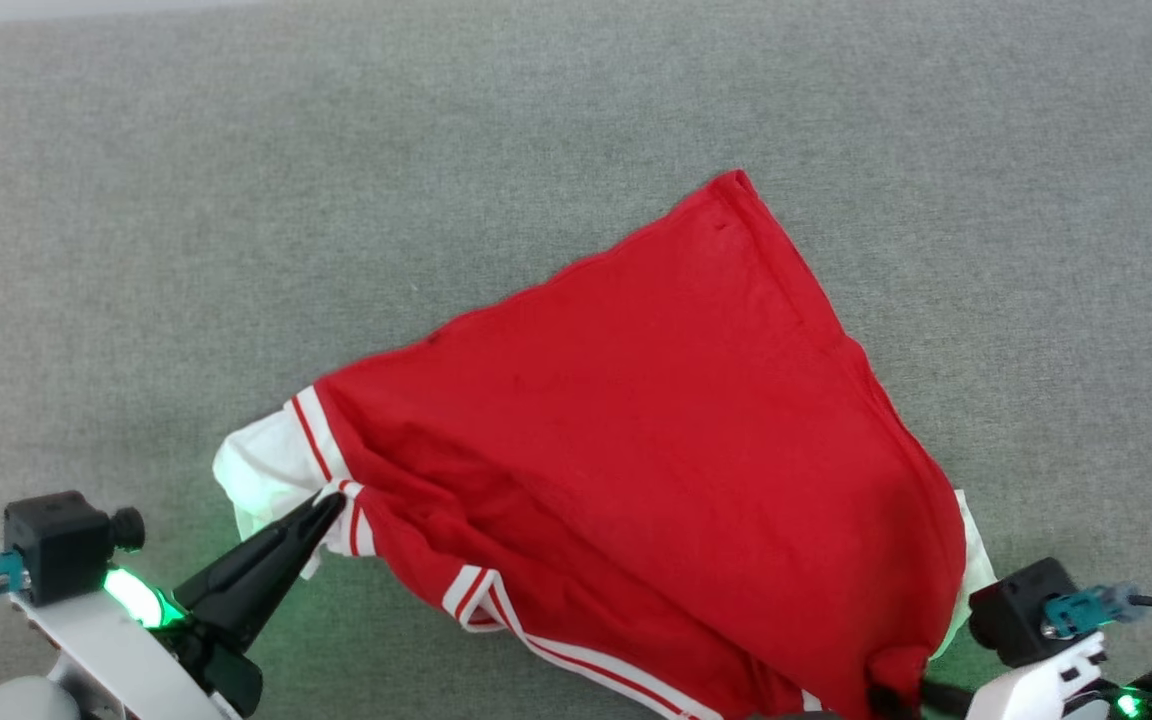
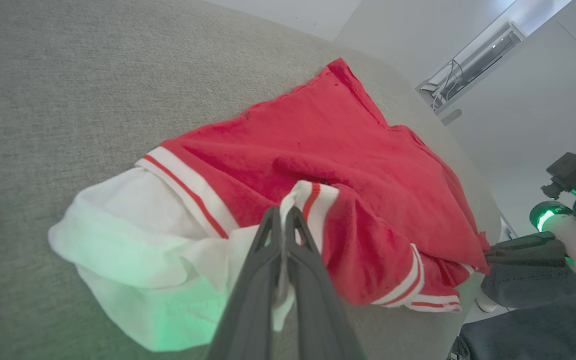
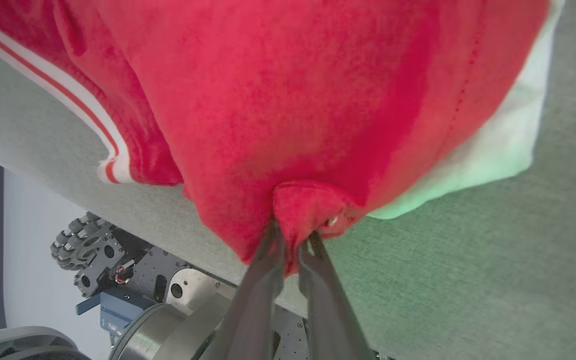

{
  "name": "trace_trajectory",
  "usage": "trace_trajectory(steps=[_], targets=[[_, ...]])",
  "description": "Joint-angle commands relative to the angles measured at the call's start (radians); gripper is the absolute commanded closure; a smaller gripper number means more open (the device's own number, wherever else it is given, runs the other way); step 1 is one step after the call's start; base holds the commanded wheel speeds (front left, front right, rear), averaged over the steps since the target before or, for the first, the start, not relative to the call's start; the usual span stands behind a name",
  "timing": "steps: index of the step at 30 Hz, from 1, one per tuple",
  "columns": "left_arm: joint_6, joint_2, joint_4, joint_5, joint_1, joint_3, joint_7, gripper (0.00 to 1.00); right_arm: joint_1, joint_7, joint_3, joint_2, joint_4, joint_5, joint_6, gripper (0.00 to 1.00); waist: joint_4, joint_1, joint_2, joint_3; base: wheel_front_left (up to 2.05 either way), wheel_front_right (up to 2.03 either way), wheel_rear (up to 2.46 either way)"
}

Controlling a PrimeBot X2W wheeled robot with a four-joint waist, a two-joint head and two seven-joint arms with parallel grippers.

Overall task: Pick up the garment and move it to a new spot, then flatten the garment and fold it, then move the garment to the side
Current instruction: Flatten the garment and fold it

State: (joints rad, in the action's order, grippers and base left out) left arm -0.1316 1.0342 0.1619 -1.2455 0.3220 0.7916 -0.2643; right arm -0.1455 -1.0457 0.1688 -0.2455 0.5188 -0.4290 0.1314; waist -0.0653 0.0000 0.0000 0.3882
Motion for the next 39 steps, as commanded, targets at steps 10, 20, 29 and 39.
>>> trace_trajectory(steps=[10, 20, 29, 39], targets=[[0.002, -0.022, 0.016, 0.013, -0.017, -0.007, 0.001, 1.00, 0.021, -0.089, -0.130, -0.023, 0.197, -0.033, -0.002, 0.00, 0.011, 0.0000, 0.0000, 0.018, 0.00, 0.00, 0.00], [0.002, -0.043, 0.035, 0.022, 0.063, 0.023, 0.001, 1.00, 0.447, -0.135, -0.164, -0.063, 0.121, 0.003, -0.002, 0.00, 0.072, 0.0000, 0.0000, 0.080, 0.00, 0.00, 0.00], [0.002, -0.058, 0.038, 0.018, 0.119, 0.041, 0.001, 1.00, 0.792, -0.062, 0.010, -0.029, -0.256, 0.115, -0.002, 0.00, 0.115, 0.0000, 0.0000, 0.144, 0.00, 0.00, 0.00], [0.002, -0.074, 0.039, 0.008, 0.156, 0.044, 0.001, 1.00, 0.944, -0.008, 0.152, -0.045, -0.559, 0.152, -0.002, 0.00, 0.134, 0.0000, 0.0000, 0.210, 0.00, 0.00, 0.00]])
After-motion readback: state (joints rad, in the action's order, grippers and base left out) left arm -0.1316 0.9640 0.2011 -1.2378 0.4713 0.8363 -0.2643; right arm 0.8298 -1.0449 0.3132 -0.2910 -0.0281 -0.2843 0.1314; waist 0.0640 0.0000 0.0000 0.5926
